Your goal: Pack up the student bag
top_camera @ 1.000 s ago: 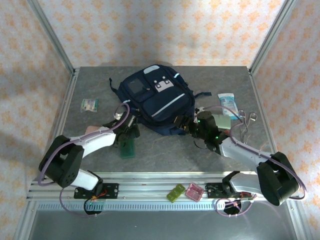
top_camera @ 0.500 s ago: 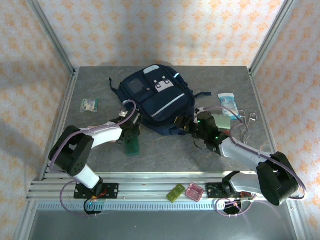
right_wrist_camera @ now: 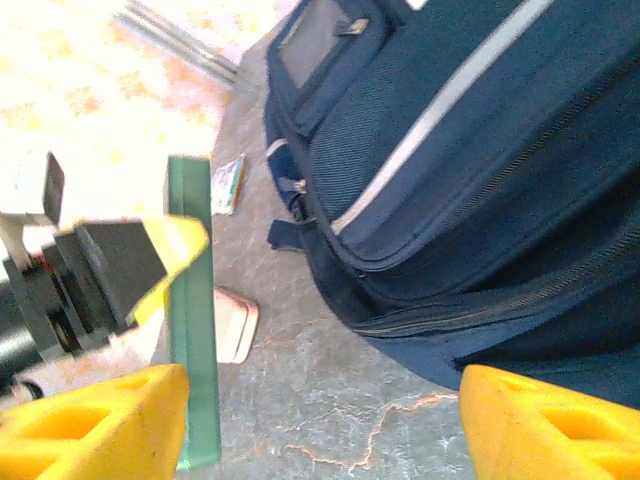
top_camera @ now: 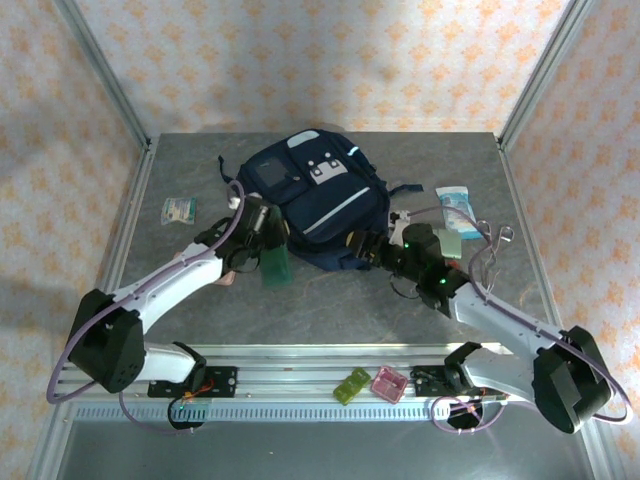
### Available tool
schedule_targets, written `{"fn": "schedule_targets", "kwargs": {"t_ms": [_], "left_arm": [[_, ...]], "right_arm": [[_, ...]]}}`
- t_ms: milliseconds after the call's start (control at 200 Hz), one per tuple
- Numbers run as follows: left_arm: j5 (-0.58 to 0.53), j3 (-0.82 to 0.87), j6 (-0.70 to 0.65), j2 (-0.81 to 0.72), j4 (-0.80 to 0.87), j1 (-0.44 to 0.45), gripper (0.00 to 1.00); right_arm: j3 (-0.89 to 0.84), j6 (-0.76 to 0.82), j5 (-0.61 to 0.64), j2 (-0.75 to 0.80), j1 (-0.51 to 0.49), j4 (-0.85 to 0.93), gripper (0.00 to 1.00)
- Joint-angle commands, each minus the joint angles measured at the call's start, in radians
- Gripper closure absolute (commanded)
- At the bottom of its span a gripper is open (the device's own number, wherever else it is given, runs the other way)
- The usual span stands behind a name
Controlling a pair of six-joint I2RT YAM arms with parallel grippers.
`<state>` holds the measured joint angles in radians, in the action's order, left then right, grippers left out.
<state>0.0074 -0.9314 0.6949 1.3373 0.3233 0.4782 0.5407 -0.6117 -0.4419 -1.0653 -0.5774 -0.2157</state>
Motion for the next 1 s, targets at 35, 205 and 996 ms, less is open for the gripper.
{"fn": "schedule_targets", "kwargs": {"t_ms": [35,205,996], "left_arm": [[0.041,-0.097,0.085,-0.011,-0.045,0.012,0.61],[0.096,-0.142,0.176,-0.007,-0.148,0.027,0.61],[0.108,-0.186,0.296,0.011,-0.290,0.152,0.48]], "right_arm": [[0.039,0.083,-0.003,0.057,-0.060,-0.068,0.30],[0.002,0.109,0.041,0.093,-0.135,-0.177,0.29],[0.060,0.111,0.300,-0.049,-0.298,-0.236,0.80]]}}
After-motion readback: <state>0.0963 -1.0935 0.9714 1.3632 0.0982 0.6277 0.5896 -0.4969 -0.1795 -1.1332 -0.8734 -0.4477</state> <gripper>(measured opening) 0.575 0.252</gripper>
